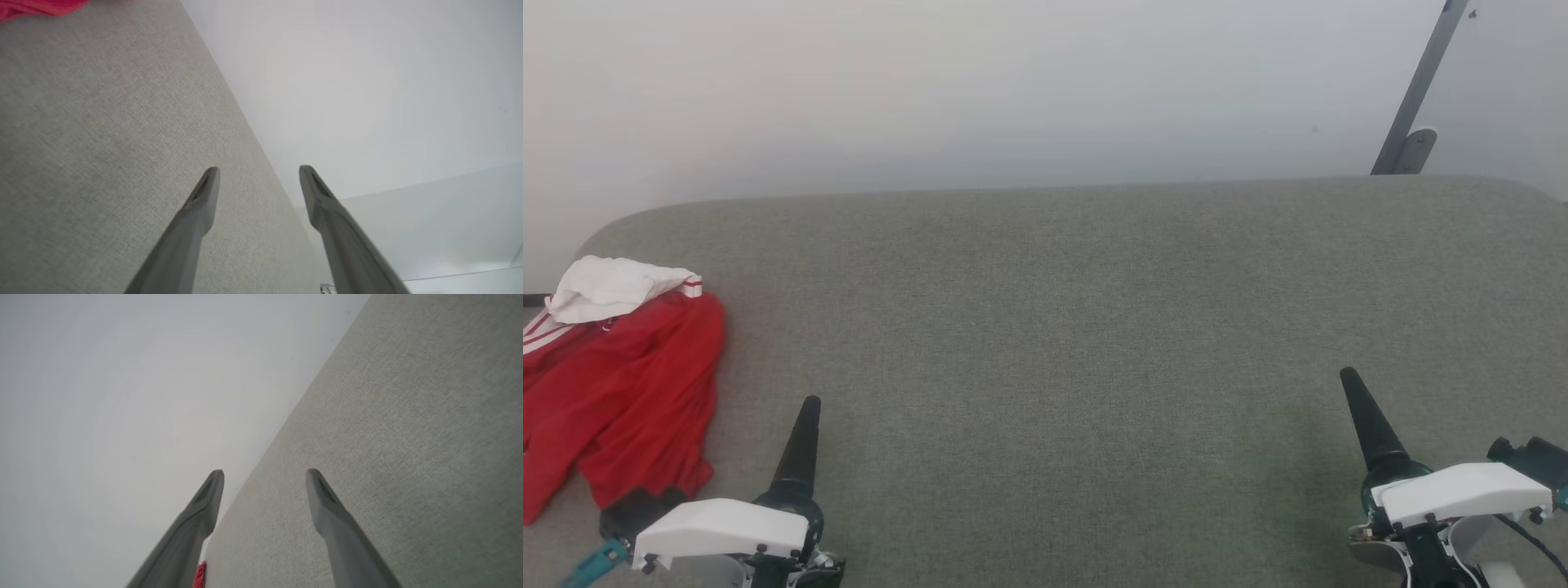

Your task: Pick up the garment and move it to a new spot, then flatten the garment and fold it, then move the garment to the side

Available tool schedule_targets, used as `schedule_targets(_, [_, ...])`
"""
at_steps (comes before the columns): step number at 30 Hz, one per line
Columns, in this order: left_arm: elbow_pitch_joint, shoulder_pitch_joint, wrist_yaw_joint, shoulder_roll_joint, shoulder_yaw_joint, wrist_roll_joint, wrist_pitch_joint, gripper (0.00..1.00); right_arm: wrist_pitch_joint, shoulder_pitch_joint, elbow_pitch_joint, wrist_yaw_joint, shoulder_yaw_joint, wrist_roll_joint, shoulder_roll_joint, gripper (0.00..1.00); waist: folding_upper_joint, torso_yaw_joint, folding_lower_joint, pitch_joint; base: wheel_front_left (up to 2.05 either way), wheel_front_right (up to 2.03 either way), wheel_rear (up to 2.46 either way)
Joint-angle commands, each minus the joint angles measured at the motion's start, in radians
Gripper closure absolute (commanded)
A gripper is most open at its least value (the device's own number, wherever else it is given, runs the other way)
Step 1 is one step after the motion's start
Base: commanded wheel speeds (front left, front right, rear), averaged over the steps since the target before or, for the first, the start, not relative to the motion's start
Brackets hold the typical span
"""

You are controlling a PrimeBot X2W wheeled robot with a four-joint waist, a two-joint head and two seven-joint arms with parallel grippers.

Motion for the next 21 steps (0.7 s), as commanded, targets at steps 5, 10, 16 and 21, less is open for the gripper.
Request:
schedule_targets(5, [-0.027, -0.017, 0.023, 0.032, -0.017, 0.112, -0.024, 0.0, -0.018, -0.041, -0.003, 0.0, 0.013, -0.116, -0.016, 0.0, 0.0, -0.001, 0.0, -0.002, 0.0, 0.0, 0.0])
schedule_targets(10, [-0.049, -0.01, 0.057, 0.066, -0.047, 0.348, -0.071, 0.0, -0.033, -0.06, -0.004, 0.0, 0.027, -0.341, -0.029, 0.0, 0.0, -0.003, 0.0, -0.004, 0.0, 0.0, 0.0])
schedule_targets(16, [-0.054, -0.009, 0.062, 0.077, -0.052, 0.413, -0.086, 0.0, -0.04, -0.063, -0.011, 0.0, 0.029, -0.4, -0.036, 0.0, 0.0, -0.003, 0.0, -0.006, 0.0, 0.0, 0.0])
schedule_targets(21, [-0.061, -0.005, 0.067, 0.087, -0.054, 0.475, -0.102, 0.0, -0.046, -0.064, -0.019, 0.0, 0.031, -0.457, -0.044, 0.0, 0.0, -0.004, 0.0, -0.008, 0.0, 0.0, 0.0])
